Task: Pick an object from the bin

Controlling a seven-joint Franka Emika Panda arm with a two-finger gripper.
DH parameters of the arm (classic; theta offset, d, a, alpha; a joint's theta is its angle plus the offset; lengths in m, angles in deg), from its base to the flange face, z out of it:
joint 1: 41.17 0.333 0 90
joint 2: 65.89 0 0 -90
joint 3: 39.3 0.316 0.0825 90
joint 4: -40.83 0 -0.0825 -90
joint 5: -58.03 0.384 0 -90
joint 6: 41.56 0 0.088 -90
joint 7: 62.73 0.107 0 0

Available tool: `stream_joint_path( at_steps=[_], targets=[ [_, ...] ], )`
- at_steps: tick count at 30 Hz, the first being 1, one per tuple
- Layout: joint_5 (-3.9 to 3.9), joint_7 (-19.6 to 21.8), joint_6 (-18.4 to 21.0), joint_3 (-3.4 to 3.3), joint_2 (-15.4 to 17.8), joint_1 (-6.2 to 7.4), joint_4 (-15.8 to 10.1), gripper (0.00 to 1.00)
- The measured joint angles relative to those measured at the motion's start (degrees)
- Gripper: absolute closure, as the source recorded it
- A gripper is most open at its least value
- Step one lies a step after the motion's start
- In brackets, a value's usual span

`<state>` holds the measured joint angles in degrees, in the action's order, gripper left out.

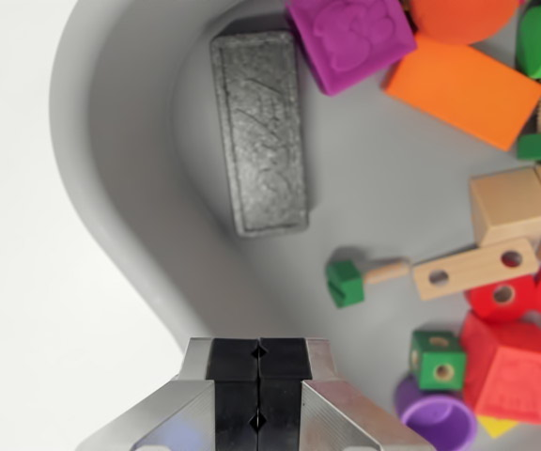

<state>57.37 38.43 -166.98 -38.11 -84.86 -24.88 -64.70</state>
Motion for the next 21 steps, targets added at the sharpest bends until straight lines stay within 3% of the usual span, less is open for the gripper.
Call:
stream_joint_path(
  at_steps=[21],
  targets=[
    [0.11,-0.01,8.34,0.05,3.54,0.02,4.01,1.00]
  ],
)
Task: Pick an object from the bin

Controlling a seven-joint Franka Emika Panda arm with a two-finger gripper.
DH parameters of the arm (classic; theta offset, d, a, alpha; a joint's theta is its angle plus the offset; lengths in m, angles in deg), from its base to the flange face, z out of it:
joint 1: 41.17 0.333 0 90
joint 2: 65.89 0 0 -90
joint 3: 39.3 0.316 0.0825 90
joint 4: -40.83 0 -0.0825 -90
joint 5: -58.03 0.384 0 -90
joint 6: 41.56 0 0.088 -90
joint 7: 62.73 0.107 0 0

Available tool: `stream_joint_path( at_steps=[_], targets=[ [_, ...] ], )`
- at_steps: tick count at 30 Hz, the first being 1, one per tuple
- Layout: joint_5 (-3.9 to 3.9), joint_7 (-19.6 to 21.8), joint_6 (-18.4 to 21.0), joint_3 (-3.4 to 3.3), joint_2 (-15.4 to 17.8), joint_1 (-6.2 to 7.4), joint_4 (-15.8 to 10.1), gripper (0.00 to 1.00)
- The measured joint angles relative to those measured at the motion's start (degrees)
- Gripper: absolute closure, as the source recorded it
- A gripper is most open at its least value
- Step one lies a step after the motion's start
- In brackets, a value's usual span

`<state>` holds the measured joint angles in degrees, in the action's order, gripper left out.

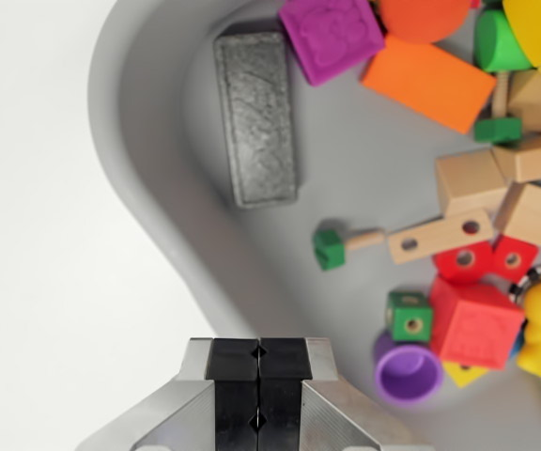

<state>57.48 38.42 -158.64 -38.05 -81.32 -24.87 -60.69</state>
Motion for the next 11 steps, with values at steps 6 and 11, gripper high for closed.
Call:
stream_joint_path(
  at_steps=[6,11],
  targets=[
    [0.01,0.00,0.69,0.01,0.28,0.00,0.44,1.00],
    [0.01,0.00,0.70,0.00,0.27,0.00,0.45,1.00]
  ],
)
